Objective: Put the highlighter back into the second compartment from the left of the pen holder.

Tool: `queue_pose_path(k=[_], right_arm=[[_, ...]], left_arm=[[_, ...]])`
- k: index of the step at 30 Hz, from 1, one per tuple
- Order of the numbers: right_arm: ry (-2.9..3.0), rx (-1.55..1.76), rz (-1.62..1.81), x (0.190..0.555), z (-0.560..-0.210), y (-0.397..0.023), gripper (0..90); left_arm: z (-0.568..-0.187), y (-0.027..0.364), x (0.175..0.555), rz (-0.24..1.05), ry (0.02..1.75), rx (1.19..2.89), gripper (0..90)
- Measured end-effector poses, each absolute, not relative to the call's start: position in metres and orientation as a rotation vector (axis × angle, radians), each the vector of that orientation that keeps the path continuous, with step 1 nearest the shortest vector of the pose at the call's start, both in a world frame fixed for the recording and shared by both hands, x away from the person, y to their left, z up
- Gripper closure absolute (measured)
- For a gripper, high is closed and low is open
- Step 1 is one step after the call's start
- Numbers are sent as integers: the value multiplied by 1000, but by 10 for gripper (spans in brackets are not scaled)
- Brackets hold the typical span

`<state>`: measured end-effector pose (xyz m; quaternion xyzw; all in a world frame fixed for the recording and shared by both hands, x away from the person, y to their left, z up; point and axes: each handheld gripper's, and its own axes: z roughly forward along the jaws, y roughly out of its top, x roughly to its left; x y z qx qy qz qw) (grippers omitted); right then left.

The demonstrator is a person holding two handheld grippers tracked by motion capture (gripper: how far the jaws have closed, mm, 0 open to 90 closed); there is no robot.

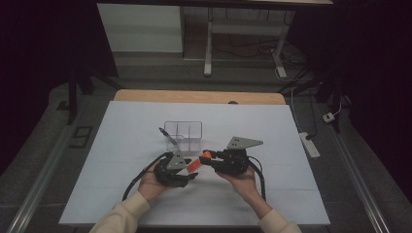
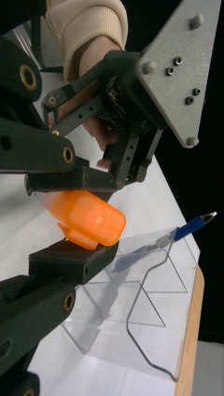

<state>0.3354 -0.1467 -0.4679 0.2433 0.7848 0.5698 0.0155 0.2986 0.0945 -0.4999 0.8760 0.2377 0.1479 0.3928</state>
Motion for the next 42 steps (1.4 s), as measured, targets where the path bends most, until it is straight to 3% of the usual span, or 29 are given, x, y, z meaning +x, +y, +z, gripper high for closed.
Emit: queue_pose_path(k=[16,42], right_arm=[[2379,746,1776,336,-458,-158,654],[2300,738,1795,337,-442,-173,655]], left_arm=[[-496,132,286,356,736,2159,353],[-519,214,245,378,960,2093,341]])
